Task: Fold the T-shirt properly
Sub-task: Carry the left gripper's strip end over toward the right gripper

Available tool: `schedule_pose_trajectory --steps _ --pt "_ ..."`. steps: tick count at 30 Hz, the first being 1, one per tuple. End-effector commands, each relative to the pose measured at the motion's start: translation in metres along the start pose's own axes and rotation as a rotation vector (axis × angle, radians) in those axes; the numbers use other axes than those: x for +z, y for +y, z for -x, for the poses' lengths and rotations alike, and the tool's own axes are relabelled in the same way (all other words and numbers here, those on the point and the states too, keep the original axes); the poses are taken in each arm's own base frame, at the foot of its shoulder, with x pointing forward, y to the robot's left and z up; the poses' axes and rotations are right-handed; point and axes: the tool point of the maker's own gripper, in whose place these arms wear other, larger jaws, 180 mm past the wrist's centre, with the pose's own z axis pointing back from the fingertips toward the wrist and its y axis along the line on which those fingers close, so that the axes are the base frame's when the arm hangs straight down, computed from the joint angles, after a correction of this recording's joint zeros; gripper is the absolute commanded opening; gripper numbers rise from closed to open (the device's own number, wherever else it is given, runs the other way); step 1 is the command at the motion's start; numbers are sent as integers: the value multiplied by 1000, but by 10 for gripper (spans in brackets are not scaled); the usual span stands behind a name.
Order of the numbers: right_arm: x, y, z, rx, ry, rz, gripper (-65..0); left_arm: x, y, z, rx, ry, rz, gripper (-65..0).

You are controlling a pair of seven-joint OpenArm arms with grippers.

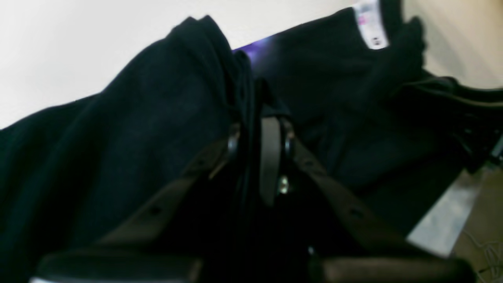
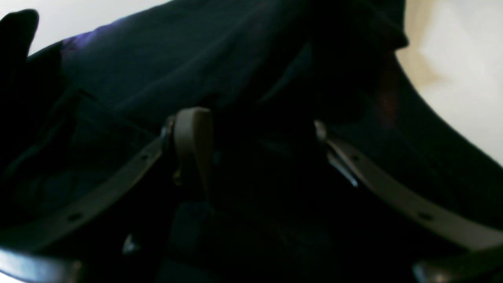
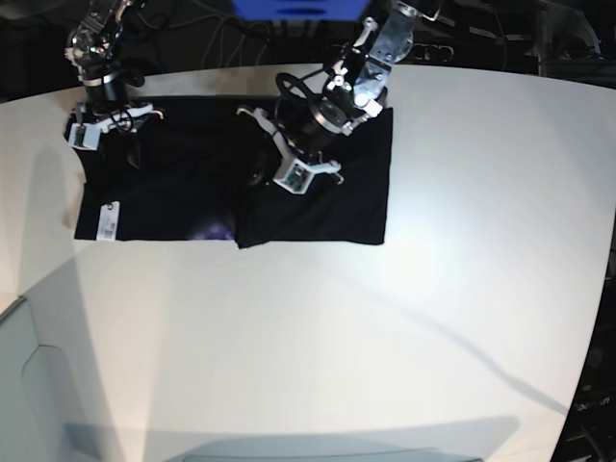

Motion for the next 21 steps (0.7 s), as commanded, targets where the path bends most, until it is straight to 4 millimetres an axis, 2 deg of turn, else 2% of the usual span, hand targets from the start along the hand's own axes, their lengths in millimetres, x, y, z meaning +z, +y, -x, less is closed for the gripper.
schedule_pose_trajectory --steps 1,7,8,10,14,16,18,21 --pt "3 -1 9 23 52 -5 -323 -1 -2 -8 9 -30 7 -650" --pt "4 -2 8 26 50 -2 -322 -2 -3 -3 9 -15 11 -650" --pt "4 -2 7 27 47 -3 -322 -2 -3 -3 8 -14 11 -631" --pt "3 -2 4 30 40 -3 -320 -2 -1 -5 2 -17 10 -542" --pt "4 2 -19 72 -12 -7 -302 0 -6 -7 12 -31 21 -275" --pt "5 5 -32 93 -43 -10 -285 1 -7 -15 9 -51 25 -176" --pt "7 8 -47 117 -78 -11 -275 3 -9 -24 1 -73 27 -105" --pt "14 4 -67 142 -124 19 -274 10 -12 -39 21 -117 42 -51"
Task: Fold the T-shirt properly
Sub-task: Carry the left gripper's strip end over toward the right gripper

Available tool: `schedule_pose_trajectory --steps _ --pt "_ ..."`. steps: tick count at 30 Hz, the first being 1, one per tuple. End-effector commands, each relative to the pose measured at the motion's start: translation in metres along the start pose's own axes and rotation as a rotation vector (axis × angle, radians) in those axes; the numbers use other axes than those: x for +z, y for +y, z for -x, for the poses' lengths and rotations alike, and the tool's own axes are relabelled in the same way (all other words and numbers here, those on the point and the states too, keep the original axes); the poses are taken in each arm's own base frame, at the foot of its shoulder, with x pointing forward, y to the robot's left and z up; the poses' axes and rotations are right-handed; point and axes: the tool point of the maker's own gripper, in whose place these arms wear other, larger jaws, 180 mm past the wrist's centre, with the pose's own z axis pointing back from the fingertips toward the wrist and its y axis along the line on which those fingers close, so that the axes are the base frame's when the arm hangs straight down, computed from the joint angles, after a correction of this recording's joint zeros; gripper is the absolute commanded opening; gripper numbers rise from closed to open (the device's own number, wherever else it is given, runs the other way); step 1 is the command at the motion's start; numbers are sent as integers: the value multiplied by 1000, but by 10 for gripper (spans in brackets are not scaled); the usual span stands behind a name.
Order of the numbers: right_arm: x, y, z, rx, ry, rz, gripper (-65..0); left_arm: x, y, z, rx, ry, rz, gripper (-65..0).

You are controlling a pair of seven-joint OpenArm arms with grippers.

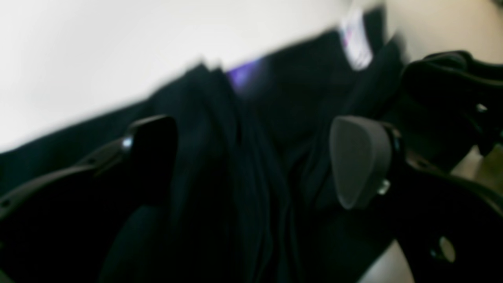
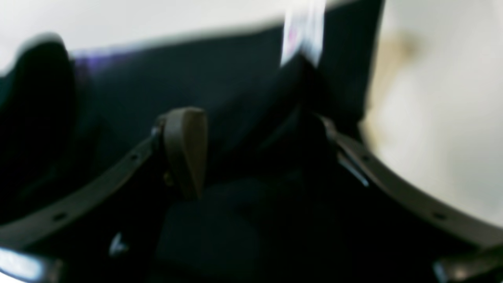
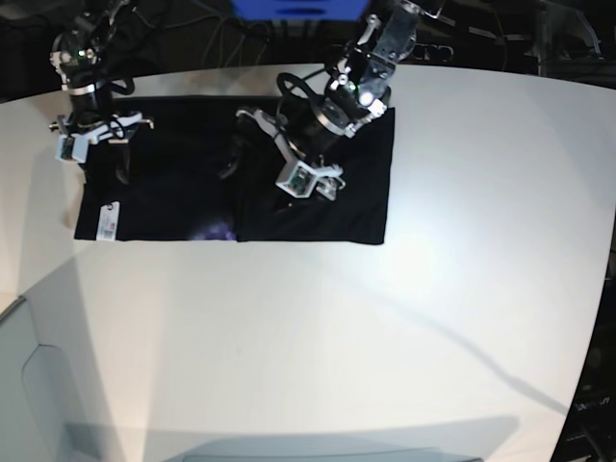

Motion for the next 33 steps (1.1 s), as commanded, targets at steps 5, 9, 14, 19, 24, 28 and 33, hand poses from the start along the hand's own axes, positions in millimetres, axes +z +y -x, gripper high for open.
schedule_pose_trajectory --steps 5,9,14,19,24,28,33 --pt "8 -31 -40 19 -121 98 -274 4 -9 -2 76 -23 60 -50" --pt "9 -57 -38 -5 -102 175 -274 -4 -23 24 74 53 119 -50" --pt "11 -79 -36 -21 -54 241 -274 -17 -58 50 29 136 233 -50" --pt "10 -85 -36 1 -15 243 -274 -23 -77 53 -6 152 292 -50" --pt "10 -92 -40 26 -5 247 -273 -22 -77 47 -13 135 294 -49" --pt "9 -96 -30 11 18 246 -267 -20 -69 40 -20 120 279 -48" --pt "3 -97 -14 -1 66 218 -227 -20 -70 33 4 98 277 -47"
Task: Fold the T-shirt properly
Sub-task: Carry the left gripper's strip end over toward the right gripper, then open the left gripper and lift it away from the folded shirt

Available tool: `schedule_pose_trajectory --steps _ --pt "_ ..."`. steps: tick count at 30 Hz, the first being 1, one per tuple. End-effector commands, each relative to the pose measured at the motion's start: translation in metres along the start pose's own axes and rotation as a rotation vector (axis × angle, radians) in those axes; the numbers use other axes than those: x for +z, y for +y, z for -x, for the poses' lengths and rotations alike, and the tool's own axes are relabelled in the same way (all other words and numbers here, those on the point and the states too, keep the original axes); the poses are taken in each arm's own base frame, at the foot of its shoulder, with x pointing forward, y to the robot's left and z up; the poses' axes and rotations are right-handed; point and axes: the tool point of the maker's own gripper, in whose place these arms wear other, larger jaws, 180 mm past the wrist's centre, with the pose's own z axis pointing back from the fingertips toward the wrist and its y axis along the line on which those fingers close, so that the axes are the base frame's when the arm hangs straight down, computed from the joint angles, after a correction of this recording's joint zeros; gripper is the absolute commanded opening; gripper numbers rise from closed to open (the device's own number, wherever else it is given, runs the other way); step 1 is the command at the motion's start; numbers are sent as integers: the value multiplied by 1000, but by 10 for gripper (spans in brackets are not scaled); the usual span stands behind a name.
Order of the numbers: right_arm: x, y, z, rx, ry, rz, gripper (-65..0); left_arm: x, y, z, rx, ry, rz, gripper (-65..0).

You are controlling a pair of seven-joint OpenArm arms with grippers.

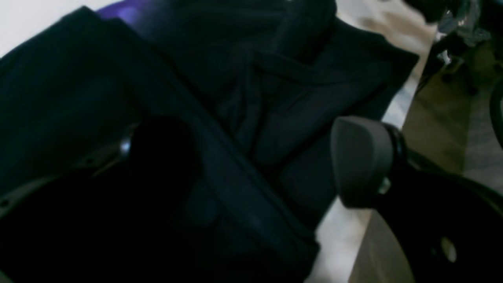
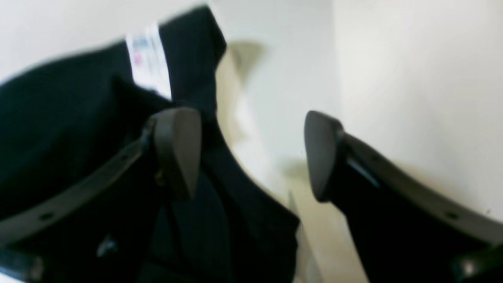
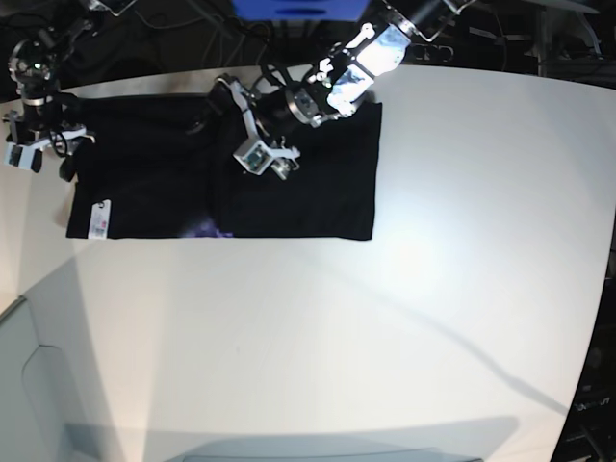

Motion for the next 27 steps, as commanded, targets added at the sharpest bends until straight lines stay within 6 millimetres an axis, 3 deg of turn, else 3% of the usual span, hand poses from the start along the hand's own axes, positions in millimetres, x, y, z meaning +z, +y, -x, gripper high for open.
schedule_pose_trajectory --steps 1,5,10,18,27 --pt "0 0 -16 10 -58 -14 -227 -2 -9 -19 25 -63 31 -47" --pt "1 -1 -16 10 -57 -11 -227 3 -15 -37 195 -130 95 -47" --pt "2 -3 -18 11 -65 -5 -227 21 -3 -65 345 -204 154 -47" --pt "1 -4 -23 16 -75 -3 -228 32 9 -70 353 -195 170 -47" --pt "-4 11 -21 17 -68 -42 -227 105 141 -90 303 -309 -167 -47"
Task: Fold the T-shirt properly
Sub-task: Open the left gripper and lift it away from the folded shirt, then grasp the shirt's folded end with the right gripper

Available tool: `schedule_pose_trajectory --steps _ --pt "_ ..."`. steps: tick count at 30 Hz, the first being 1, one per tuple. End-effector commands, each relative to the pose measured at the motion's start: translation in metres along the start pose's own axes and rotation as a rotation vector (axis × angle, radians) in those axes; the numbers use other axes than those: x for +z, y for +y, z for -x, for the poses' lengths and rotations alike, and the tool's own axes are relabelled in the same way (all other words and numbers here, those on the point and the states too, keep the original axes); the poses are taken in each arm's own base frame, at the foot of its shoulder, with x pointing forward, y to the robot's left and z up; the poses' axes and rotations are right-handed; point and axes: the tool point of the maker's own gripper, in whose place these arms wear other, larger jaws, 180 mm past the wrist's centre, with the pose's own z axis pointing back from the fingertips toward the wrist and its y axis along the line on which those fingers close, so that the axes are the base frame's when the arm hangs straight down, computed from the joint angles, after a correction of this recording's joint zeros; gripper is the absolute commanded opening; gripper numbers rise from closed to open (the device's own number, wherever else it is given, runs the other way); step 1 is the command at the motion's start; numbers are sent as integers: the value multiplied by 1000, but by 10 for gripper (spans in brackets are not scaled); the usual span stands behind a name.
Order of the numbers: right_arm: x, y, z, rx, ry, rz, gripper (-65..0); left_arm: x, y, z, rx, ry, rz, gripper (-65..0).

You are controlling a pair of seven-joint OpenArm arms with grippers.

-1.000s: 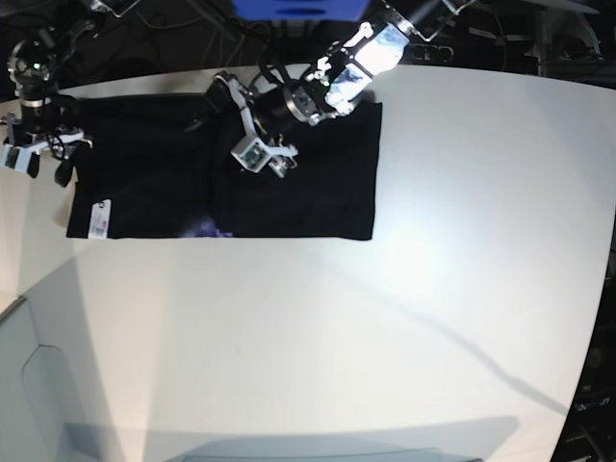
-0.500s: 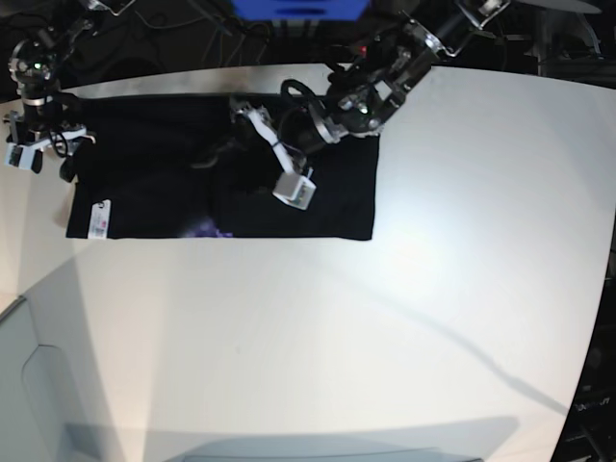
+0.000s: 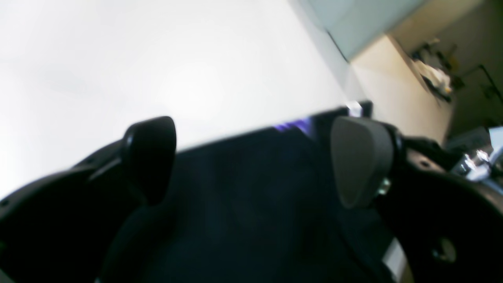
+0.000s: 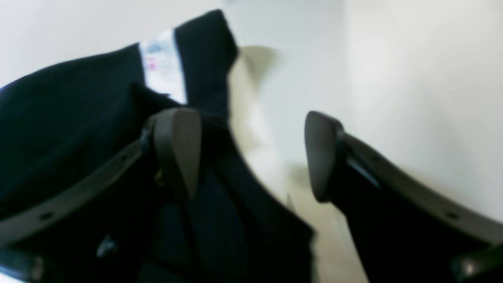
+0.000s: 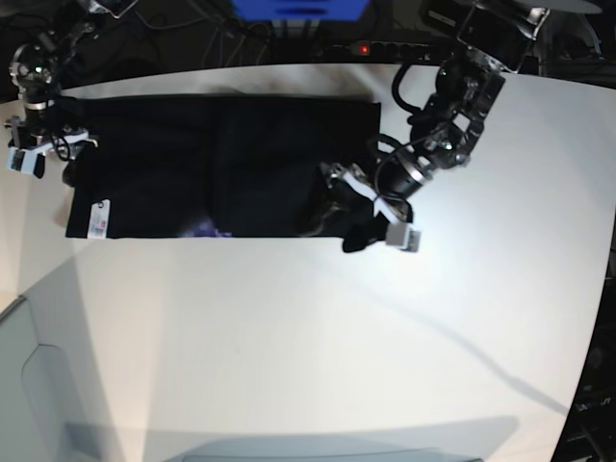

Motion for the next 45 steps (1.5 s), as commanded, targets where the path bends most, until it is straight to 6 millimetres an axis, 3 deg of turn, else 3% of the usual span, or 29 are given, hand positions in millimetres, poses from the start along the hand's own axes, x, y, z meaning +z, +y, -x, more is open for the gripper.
schedule_pose_trajectory --steps 1,6,11,18,23,27,38,41,45 --pt "0 2 -17 14 -56 -18 -227 5 -2 -11 -2 -34 15 -47" --pt "-1 3 -15 10 -52 -21 -224 27 34 -33 6 -107 -92 -47" --pt "-6 5 -24 6 -73 -25 -223 55 64 -39 26 -149 -195 -47" --pt "-16 32 -25 26 -68 -101 -223 92 97 -45 41 -192 -316 -47" --pt "-27 38 0 -20 -8 -129 -224 105 106 -44 46 -201 -355 -47" --pt "-35 29 17 -53 38 -124 -225 114 112 -42 52 -201 -380 -47" --pt "-37 32 48 -100 111 -135 -238 117 116 -43 53 -207 -393 -47" --pt "-38 33 60 -118 138 -139 -294 117 116 -43 53 -207 -393 -47" --pt "-40 31 70 -121 171 -147 -431 117 117 -42 55 -204 -396 -47"
